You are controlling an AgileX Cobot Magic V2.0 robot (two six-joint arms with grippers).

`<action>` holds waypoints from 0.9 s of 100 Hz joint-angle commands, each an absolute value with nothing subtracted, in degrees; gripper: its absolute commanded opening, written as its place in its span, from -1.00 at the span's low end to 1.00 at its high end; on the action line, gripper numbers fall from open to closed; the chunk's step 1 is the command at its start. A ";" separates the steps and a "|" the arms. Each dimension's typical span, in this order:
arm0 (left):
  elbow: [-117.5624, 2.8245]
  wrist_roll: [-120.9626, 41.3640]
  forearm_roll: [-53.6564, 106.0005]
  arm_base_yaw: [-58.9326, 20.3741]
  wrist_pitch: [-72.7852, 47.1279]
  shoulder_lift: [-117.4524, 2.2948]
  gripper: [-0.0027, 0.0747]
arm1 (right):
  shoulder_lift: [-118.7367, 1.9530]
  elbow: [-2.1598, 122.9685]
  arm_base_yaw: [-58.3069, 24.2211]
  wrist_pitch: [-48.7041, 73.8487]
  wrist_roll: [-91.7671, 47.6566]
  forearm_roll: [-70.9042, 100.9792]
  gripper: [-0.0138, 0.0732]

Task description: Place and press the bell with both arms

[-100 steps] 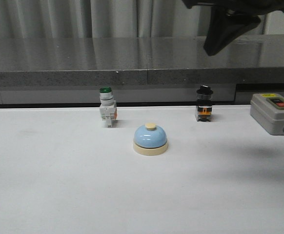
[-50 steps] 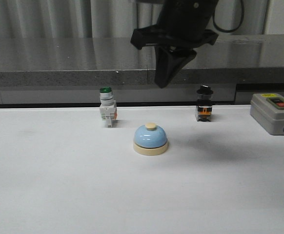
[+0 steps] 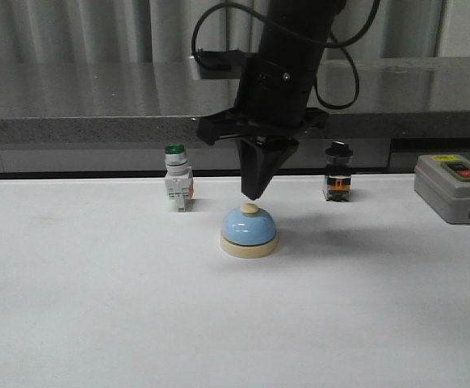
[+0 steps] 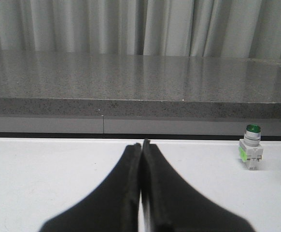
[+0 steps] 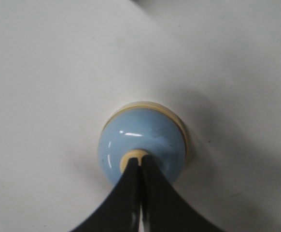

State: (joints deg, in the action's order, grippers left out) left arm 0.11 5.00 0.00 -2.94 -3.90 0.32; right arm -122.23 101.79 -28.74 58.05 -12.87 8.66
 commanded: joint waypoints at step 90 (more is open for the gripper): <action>2.35 5.54 0.30 -2.81 0.63 2.01 -0.98 | -98.86 88.60 -19.52 52.94 6.21 -2.58 -0.82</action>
State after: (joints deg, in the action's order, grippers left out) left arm 0.11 5.00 0.00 -2.94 -3.90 0.32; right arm -105.22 90.91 -21.46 56.12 5.67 -1.80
